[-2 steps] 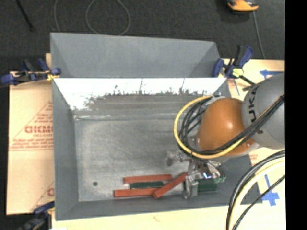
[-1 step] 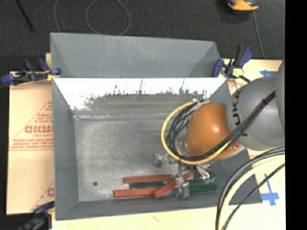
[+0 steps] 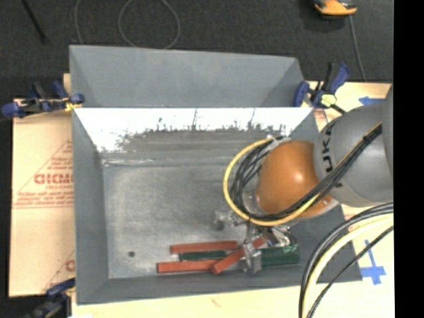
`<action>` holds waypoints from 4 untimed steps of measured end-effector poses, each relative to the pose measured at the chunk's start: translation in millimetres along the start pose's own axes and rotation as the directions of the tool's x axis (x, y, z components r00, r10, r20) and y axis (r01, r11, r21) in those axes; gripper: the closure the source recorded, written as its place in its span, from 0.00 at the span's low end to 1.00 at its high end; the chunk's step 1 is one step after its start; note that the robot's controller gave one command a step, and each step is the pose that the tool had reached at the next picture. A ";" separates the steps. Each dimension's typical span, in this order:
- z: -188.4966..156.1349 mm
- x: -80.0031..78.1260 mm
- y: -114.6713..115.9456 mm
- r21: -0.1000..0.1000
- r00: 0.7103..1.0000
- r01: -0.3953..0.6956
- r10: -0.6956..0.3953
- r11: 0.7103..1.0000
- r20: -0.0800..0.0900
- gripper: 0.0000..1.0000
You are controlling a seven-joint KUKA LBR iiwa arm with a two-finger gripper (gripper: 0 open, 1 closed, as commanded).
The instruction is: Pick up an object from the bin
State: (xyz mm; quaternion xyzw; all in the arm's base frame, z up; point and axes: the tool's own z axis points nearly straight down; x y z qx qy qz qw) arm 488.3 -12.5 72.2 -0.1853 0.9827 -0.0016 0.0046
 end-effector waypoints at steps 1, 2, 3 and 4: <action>0.8 1.3 0.2 -0.001 1.000 0.001 -0.001 1.000 -0.004 1.00; -79.8 -1.2 -2.5 0.000 1.000 -0.003 0.003 1.000 0.000 1.00; -82.3 -2.0 -4.4 -0.002 1.000 -0.008 0.008 1.000 -0.005 1.00; -94.0 -2.6 -6.3 -0.001 1.000 -0.013 0.013 1.000 -0.003 1.00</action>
Offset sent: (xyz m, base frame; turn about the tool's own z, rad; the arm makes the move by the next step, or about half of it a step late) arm 0.0000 0.0000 0.0000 0.0000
